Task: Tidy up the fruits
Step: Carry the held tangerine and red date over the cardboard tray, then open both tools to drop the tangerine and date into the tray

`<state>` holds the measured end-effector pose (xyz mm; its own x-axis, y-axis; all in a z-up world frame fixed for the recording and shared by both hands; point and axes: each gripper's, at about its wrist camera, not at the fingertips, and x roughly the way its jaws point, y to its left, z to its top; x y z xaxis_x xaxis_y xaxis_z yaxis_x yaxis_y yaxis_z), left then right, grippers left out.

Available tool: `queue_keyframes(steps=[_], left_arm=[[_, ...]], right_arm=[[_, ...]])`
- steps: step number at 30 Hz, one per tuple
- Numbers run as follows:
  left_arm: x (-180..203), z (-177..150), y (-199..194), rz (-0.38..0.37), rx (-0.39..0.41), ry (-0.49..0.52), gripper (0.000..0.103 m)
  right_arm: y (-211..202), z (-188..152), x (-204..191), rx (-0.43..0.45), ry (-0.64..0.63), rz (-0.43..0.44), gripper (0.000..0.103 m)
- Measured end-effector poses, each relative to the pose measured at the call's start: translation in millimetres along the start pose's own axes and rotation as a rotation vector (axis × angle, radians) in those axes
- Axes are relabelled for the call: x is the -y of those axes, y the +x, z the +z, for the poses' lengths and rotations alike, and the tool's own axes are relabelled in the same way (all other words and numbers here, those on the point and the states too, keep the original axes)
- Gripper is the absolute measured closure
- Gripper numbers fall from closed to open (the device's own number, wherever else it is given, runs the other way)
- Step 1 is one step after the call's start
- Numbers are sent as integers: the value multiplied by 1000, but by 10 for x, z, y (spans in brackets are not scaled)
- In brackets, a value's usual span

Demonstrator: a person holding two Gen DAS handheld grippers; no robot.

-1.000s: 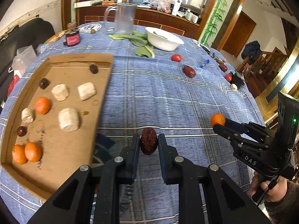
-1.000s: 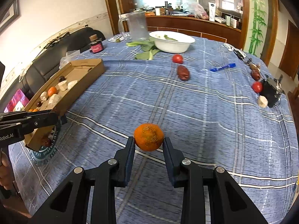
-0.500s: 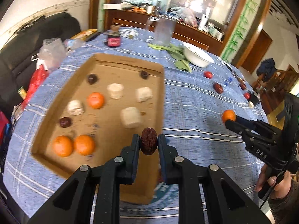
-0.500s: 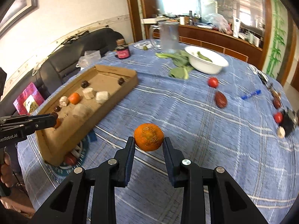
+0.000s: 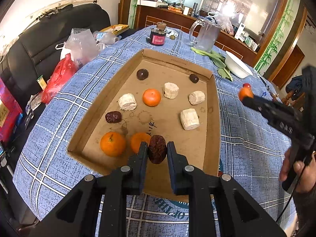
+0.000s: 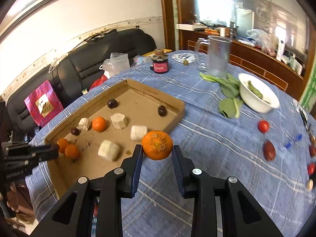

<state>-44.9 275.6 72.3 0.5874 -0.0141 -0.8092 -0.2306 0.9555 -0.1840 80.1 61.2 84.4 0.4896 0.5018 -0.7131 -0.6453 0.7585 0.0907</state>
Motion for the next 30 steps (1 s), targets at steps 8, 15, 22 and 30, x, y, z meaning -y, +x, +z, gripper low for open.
queue_keyframes(steps=[8, 15, 22, 30], left_arm=[[100, 20, 190, -24, -42, 20, 84], [159, 88, 406, -37, -75, 31, 84], [166, 125, 576, -33, -104, 45, 84], [275, 161, 658, -19, -106, 90, 84]], right_arm=[[404, 348, -92, -18, -25, 30, 70], [855, 544, -150, -64, -47, 43, 70], [1212, 604, -156, -113, -61, 57, 70], [1464, 606, -183, -166, -86, 61, 70]])
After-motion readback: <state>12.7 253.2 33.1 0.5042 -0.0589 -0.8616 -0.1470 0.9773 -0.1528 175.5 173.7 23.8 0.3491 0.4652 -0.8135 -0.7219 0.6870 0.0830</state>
